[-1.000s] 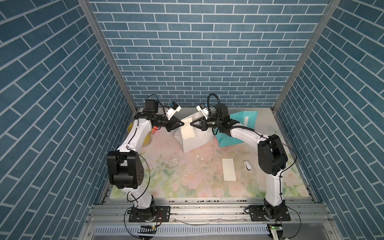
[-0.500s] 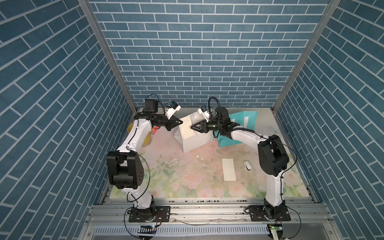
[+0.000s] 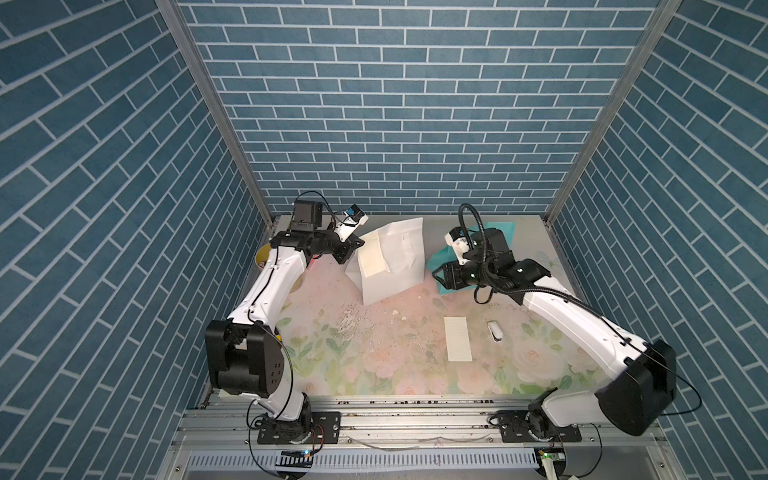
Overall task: Staple the receipts to the bags
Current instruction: Hold the receipt from the takeout bag, then pick up the stapler from the center of the board.
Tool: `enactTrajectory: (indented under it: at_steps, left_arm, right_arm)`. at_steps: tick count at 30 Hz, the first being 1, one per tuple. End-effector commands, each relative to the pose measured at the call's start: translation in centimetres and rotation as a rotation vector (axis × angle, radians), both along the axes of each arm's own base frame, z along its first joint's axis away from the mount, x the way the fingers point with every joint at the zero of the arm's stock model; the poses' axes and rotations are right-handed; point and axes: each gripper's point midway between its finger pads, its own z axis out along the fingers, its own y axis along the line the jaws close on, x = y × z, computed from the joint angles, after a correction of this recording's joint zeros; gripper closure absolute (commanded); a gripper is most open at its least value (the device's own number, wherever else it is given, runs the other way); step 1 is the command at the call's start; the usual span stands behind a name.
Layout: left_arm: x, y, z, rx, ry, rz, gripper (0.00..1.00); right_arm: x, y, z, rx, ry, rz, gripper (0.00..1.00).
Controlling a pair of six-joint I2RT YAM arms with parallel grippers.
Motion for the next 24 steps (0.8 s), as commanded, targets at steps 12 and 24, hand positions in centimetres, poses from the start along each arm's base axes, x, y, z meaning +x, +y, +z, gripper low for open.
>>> enactTrajectory:
  at_steps: [12, 24]
  left_arm:
    - [0.2, 0.6, -0.1, 0.037, -0.084, 0.035, 1.00]
    - [-0.8, 0.6, 0.1, 0.030, -0.089, 0.024, 1.00]
  right_arm:
    - [-7.1, -15.2, -8.4, -0.524, 0.422, -0.302, 0.31]
    - [-5.2, -14.0, -15.2, -0.402, 0.533, -0.261, 0.37]
